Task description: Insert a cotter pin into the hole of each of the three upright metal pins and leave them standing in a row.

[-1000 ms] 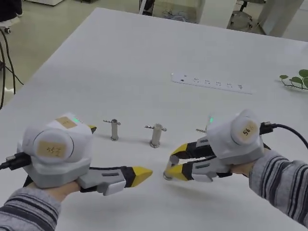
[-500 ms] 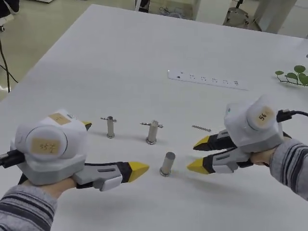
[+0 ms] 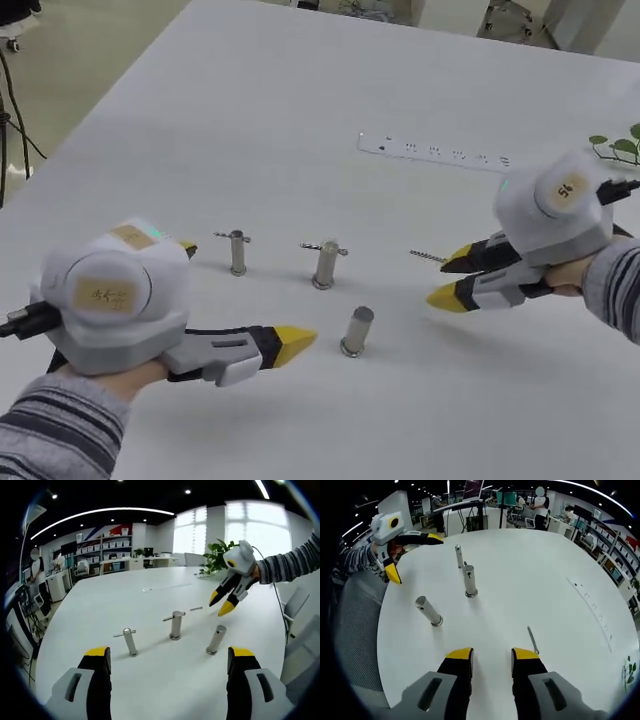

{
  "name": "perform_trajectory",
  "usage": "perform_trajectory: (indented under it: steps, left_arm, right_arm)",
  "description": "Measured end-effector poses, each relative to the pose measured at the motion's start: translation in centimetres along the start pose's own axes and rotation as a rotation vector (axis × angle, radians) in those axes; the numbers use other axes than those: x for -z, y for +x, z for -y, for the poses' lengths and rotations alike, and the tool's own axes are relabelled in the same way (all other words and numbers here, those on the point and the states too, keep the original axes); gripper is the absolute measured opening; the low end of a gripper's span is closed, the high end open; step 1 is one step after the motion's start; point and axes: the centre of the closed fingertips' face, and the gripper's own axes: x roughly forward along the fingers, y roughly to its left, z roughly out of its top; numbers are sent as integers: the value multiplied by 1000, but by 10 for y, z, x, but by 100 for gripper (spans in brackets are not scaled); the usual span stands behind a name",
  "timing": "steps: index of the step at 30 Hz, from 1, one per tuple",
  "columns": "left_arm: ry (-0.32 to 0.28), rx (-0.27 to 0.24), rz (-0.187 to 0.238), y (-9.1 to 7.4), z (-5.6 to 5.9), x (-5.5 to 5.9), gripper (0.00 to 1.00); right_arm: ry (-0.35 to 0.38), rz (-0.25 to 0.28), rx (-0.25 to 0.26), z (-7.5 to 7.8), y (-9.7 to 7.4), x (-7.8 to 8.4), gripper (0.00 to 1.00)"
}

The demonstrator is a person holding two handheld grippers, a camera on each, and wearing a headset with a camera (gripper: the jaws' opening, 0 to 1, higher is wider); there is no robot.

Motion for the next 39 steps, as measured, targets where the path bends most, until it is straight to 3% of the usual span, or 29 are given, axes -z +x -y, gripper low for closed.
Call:
perform_trajectory:
  steps: [15, 23, 39]
  left_arm:
    - [-18, 11, -4, 1, 0, 2, 95]
    - [-17, 1, -10, 2, -3, 4, 92]
    - [-20, 6, -27, 1, -3, 9, 89]
  right_arm:
    - [37, -46, 31, 45, 18, 7, 21]
    - [87, -48, 19, 55, 30, 11, 18]
    - [17, -113, 35, 70, 31, 17, 0]
